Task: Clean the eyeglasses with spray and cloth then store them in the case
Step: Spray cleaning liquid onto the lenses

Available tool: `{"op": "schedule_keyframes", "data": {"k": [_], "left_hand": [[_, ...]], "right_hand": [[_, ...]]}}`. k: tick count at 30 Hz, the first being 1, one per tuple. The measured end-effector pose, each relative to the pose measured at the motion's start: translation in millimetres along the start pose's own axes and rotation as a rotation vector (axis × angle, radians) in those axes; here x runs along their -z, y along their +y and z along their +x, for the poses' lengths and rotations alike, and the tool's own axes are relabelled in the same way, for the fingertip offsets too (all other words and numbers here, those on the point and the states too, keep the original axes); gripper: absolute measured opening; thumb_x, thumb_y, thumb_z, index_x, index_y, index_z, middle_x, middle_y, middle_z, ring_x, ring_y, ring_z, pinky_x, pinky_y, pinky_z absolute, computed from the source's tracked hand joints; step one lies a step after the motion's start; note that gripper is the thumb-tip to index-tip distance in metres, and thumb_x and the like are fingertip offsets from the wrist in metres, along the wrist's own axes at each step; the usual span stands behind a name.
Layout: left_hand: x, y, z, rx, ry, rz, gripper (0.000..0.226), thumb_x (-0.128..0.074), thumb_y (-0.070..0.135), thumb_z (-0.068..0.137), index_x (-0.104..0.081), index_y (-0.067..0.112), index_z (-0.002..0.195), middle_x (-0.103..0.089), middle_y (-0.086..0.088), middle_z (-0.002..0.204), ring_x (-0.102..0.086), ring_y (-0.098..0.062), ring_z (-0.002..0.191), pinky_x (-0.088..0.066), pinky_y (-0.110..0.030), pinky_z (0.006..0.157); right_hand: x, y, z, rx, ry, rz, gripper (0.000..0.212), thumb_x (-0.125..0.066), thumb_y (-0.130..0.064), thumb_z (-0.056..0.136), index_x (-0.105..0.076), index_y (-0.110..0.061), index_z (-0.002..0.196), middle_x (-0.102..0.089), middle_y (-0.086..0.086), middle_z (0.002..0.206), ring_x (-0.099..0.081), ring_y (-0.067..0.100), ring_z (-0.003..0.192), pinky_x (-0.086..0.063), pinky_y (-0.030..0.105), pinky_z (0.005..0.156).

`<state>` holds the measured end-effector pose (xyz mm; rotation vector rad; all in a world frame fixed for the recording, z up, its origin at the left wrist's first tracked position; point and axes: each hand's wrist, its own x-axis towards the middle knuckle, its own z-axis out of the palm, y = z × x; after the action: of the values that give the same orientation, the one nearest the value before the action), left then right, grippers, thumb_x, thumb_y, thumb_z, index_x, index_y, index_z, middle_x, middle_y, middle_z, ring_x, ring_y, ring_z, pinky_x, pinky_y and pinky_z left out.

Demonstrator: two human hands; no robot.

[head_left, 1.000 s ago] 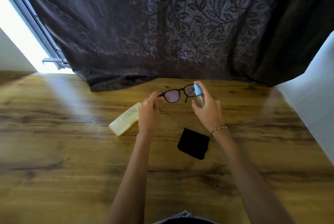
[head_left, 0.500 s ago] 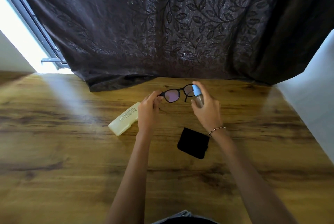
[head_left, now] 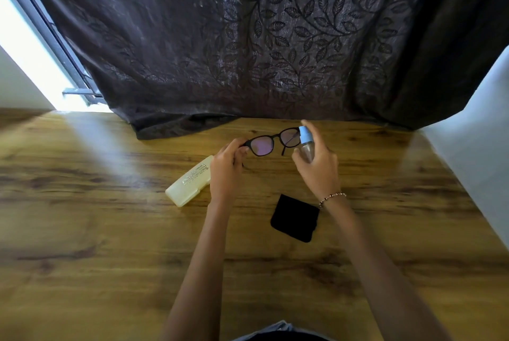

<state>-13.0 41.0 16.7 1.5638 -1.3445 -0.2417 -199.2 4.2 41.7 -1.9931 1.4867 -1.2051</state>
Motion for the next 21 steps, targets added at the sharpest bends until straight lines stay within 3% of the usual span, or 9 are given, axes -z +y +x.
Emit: {"op": "schedule_keyframes", "data": {"k": [4, 7, 10, 14, 18, 21], "left_hand": [[0, 0, 0, 0.005, -0.005, 0.004, 0.017, -0.049, 0.011, 0.099, -0.066, 0.009, 0.102, -0.068, -0.002, 0.083, -0.058, -0.011, 0.069, -0.044, -0.028, 0.059], [0, 0, 0, 0.002, -0.007, 0.008, 0.017, -0.05, 0.011, 0.099, -0.066, 0.008, 0.102, -0.067, -0.002, 0.08, -0.057, -0.014, 0.067, -0.044, -0.032, 0.058], [0, 1, -1, -0.006, -0.002, 0.015, 0.016, -0.05, 0.012, 0.099, -0.066, 0.009, 0.099, -0.065, -0.002, 0.078, -0.052, -0.01, 0.064, -0.04, -0.028, 0.055], [1, 2, 0, -0.01, 0.001, 0.009, 0.016, -0.05, 0.012, 0.099, -0.066, 0.008, 0.099, -0.065, -0.002, 0.078, -0.052, -0.011, 0.064, -0.04, -0.029, 0.056], [2, 3, -1, -0.015, -0.004, 0.029, 0.015, -0.05, 0.012, 0.098, -0.065, 0.007, 0.098, -0.065, -0.003, 0.078, -0.056, -0.018, 0.065, -0.044, -0.037, 0.058], [3, 4, -1, -0.012, -0.005, 0.028, 0.016, -0.05, 0.012, 0.098, -0.065, 0.007, 0.099, -0.066, -0.004, 0.08, -0.057, -0.018, 0.067, -0.043, -0.036, 0.058]], "right_hand": [[0, 24, 0, -0.167, -0.016, 0.072, 0.046, -0.046, -0.023, 0.095, -0.034, -0.024, 0.14, -0.049, -0.008, 0.062, -0.043, 0.002, 0.045, -0.036, 0.015, 0.04], [5, 45, -5, -0.27, -0.044, 0.1, 0.034, -0.046, -0.022, 0.098, -0.039, -0.014, 0.13, -0.053, -0.003, 0.074, -0.05, 0.01, 0.057, -0.041, 0.022, 0.049], [10, 64, -12, -0.314, -0.063, 0.067, 0.022, -0.054, -0.021, 0.095, -0.046, -0.011, 0.114, -0.054, -0.005, 0.082, -0.054, 0.01, 0.07, -0.038, 0.01, 0.052], [8, 75, -19, -0.389, -0.09, 0.036, 0.03, -0.061, -0.019, 0.092, -0.051, -0.01, 0.118, -0.056, -0.007, 0.086, -0.051, -0.001, 0.072, -0.033, 0.009, 0.054], [7, 74, -21, -0.424, -0.091, 0.051, 0.04, -0.064, -0.019, 0.089, -0.051, -0.011, 0.126, -0.06, 0.0, 0.099, -0.056, 0.01, 0.084, -0.035, 0.01, 0.06], [8, 76, -20, -0.459, -0.089, 0.074, 0.045, -0.065, -0.018, 0.088, -0.05, -0.012, 0.13, -0.062, 0.003, 0.103, -0.062, 0.019, 0.093, -0.042, 0.015, 0.064]]}}
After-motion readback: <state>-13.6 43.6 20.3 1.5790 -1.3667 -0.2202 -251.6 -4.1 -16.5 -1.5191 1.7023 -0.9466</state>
